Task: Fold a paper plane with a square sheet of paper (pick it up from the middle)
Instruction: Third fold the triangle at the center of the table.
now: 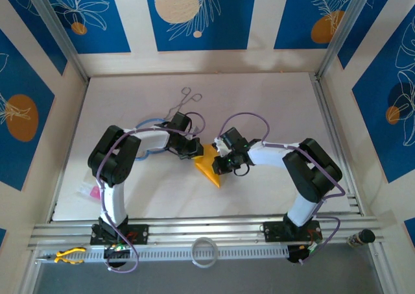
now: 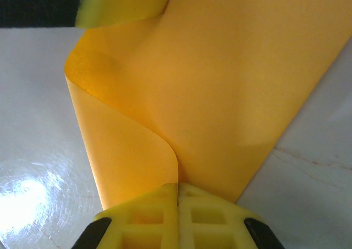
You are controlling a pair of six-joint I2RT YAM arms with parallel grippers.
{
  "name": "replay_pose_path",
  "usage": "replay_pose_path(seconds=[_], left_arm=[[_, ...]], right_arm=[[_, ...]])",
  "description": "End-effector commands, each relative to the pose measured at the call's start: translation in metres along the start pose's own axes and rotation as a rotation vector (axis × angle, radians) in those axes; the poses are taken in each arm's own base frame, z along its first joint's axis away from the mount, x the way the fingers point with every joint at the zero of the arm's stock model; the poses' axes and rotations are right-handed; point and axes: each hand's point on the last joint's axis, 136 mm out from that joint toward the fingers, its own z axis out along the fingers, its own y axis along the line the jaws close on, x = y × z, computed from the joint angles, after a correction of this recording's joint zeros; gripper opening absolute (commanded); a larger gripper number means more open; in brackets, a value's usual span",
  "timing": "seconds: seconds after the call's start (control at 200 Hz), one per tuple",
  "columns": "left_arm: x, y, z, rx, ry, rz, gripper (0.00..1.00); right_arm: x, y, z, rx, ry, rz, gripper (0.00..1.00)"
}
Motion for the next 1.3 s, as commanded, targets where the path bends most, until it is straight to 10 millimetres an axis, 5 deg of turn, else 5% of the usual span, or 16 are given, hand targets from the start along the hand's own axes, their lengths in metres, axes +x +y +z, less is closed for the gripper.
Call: replay_pose_path(seconds=[0.0,1.296], left_arm=[[0.022,0.028,0.008,-0.094,0.057,-0.037,0.12],[0.023,0.029,0.009,-0.098,0.060,-0.037,0.12]], right_arm=[[-0.005,0.008,-0.006,-0.003,-0.012,-0.026,0.03],[-0.010,0.008,-0.005,0.010,-0.013,-0.032,0.03]])
